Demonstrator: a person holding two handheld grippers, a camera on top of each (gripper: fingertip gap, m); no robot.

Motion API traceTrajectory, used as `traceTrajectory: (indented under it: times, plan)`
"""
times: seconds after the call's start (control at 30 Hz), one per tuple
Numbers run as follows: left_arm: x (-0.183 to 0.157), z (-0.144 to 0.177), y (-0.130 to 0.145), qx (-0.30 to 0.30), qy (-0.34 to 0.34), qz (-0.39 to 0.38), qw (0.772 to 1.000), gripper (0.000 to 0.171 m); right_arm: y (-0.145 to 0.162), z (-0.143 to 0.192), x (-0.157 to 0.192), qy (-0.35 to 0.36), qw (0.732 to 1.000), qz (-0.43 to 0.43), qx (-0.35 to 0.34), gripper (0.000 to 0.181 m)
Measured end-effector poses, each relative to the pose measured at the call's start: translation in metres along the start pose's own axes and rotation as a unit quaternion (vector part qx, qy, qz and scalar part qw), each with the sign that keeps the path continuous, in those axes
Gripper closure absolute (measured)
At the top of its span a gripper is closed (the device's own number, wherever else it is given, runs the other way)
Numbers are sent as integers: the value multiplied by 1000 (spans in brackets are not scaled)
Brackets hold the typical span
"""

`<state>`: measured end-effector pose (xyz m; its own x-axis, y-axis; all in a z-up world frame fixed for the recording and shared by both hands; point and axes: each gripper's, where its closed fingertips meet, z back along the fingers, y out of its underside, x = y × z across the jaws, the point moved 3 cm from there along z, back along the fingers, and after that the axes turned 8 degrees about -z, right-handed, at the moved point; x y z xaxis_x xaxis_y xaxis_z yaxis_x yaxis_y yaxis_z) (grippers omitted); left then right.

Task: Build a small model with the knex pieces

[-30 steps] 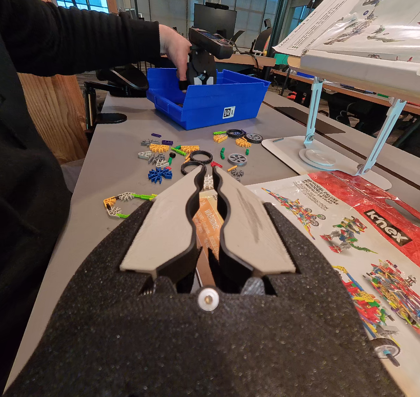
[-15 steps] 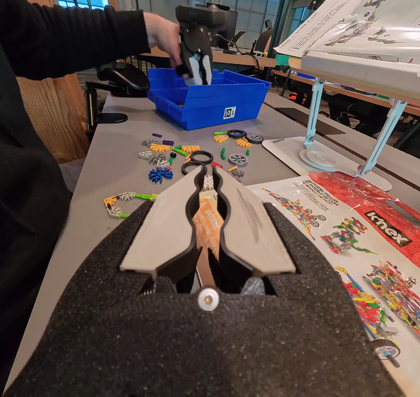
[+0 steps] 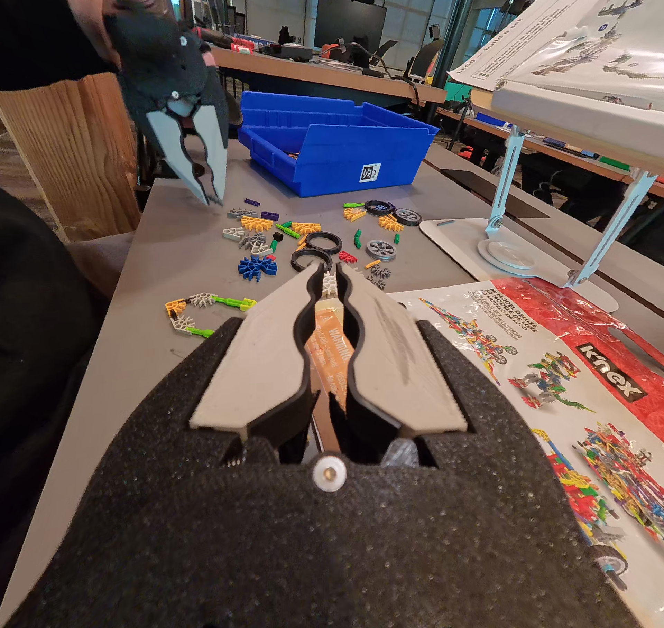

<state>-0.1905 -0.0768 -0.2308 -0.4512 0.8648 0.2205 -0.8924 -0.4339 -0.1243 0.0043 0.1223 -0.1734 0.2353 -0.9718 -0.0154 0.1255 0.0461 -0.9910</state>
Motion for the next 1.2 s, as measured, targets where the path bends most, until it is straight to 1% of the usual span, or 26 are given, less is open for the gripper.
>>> traceTrajectory:
  times: [0.07, 0.17, 0.2, 0.23, 0.33, 0.4, 0.43, 0.5, 0.53, 0.57, 0.6, 0.67, 0.73, 0.8, 0.9, 1.0, 1.1, 1.2]
  plan:
    - [-4, -8, -3, -5, 1, 11, 1000, 160, 1, 0, 1, 0, 1000, 5, 3, 176]
    - [-4, -9, -2, -15, -2, 27, 1000, 148, 1, -1, 2, -1, 1000, 9, 4, 176]
    - [-3, -8, -1, -18, -1, 32, 999, 141, 1, -1, 2, -1, 1000, 9, 4, 176]
    - [-1, -6, 0, -26, -4, 39, 999, 139, 1, -1, 2, -2, 1000, 9, 4, 176]
    - [6, 9, 5, -45, -5, 65, 997, 135, 1, 0, 2, -3, 1000, 8, 4, 176]
    - [16, 29, 12, -56, -11, 73, 996, 138, 1, 0, 2, -3, 1000, 8, 3, 176]
    - [26, 42, 16, -66, -25, 79, 994, 139, 1, 0, 2, -3, 1000, 7, 3, 176]
    - [56, 66, 33, -74, -66, 103, 990, 146, 1, 0, 2, -4, 1000, 6, 3, 176]
    - [72, 74, 45, -71, -81, 113, 988, 151, 1, 0, 2, -4, 1000, 5, 3, 176]
    - [88, 77, 59, -59, -95, 119, 987, 151, 1, 0, 2, -5, 1000, 5, 3, 176]
    - [105, 77, 75, -39, -111, 126, 985, 154, 1, 0, 2, -5, 1000, 5, 3, 176]
    - [134, 69, 101, -18, -121, 142, 982, 158, 1, 0, 2, -5, 1000, 6, 2, 176]
    - [156, 51, 125, 11, -106, 169, 980, 160, 0, 0, 2, -5, 1000, 5, 1, 176]
    - [167, 30, 141, 36, -72, 188, 979, 162, 0, 0, 2, -5, 1000, 3, 0, 176]
    - [170, 4, 154, 62, -22, 195, 979, 161, -1, 1, 1, -6, 1000, 0, -3, 176]
    - [170, -13, 164, 89, -2, 196, 977, 158, -1, 2, 1, -9, 1000, -6, -6, 176]
    - [171, -21, 170, 97, 6, 209, 973, 153, -2, 2, 0, -11, 1000, -11, -8, 176]
    - [176, -24, 171, 83, 6, 215, 973, 149, -2, 2, 0, -12, 1000, -13, -10, 176]
